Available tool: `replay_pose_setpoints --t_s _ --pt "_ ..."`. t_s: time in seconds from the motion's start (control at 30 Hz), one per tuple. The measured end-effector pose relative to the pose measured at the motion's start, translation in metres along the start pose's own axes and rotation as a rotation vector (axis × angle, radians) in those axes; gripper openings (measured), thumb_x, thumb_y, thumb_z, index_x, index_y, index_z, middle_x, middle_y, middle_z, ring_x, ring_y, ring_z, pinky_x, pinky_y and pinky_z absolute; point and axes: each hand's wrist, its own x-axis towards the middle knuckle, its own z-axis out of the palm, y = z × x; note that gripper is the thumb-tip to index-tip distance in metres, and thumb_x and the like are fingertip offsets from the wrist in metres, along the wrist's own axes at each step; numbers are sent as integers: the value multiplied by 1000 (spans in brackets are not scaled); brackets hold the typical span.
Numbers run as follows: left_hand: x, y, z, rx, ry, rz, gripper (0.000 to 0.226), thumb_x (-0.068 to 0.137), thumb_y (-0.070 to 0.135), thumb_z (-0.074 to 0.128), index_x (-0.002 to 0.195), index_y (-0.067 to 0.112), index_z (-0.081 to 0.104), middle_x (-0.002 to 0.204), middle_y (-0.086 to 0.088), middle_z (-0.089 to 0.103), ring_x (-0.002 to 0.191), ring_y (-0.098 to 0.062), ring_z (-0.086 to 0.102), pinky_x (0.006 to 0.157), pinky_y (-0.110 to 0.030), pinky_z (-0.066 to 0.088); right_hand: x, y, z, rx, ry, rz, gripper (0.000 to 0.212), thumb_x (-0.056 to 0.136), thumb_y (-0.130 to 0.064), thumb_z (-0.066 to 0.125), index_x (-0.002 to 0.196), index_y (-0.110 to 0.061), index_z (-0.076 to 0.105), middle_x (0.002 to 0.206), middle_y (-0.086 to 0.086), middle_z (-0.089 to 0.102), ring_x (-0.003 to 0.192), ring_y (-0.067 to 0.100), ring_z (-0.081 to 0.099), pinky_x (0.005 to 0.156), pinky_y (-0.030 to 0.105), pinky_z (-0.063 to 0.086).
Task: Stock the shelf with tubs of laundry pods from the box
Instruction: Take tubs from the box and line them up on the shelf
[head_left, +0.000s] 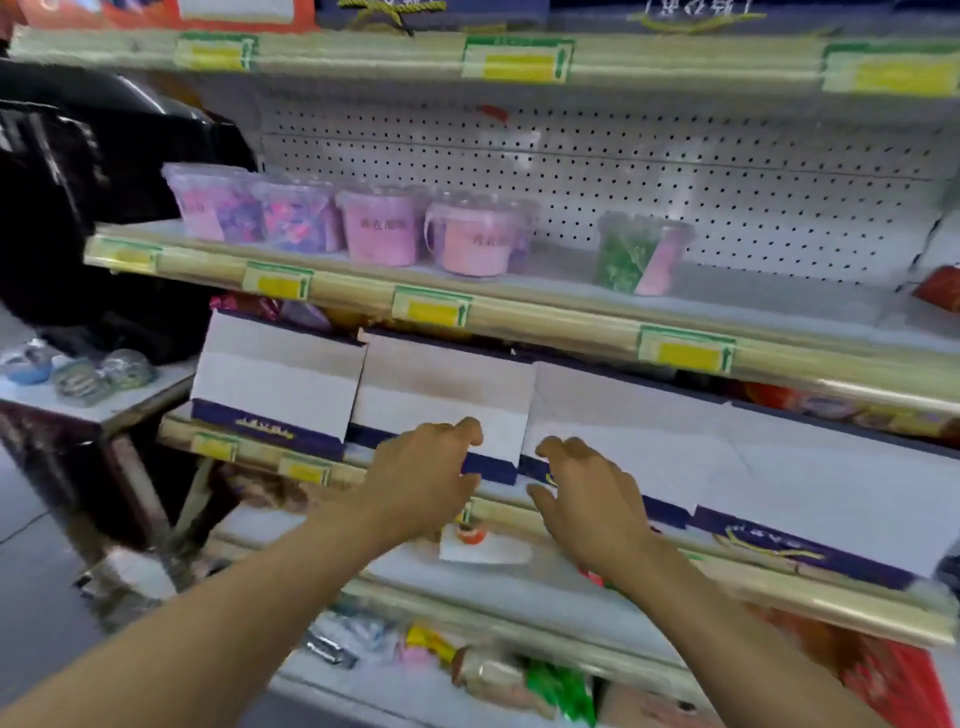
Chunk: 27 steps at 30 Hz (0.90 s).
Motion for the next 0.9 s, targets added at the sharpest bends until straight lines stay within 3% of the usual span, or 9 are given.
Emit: replay_pose_setpoints --t_s 0.1,0.23,0.47,0.73,0.9 --pt "-19 1 30 -14 -91 -32 34 91 37 51 122 27 44 115 5 61 107 -21 56 73 -31 42 -22 11 28 12 -70 54 38 95 -35 46 129 -18 42 125 4 52 109 26 56 77 33 45" --pt "-34 -2 71 -81 -233 -54 27 90 34 52 116 28 47 111 6 60 109 -20 53 84 -37 47 -50 27 65 26 -176 141 39 94 -34 45 130 -19 42 127 4 51 110 27 56 77 33 45" --pt "-62 -2 167 -187 -459 -65 29 90 36 51 117 26 47 108 3 62 100 -20 56 79 -33 47 -107 55 129 72 -383 327 36 93 -28 49 126 -15 44 125 7 46 111 27 53 80 33 45" --pt "-102 9 261 -273 -671 -137 28 87 33 54 113 25 52 106 2 64 102 -22 58 86 -35 47 -176 96 191 97 -537 494 34 91 -26 51 123 -15 48 123 7 47 109 29 54 81 35 46" --pt "-129 24 303 -265 -746 -122 26 90 27 55 114 18 54 112 -2 63 104 -21 58 85 -27 43 -212 134 227 115 -622 545 31 90 -20 51 120 -15 51 120 8 50 110 30 55 85 37 45"
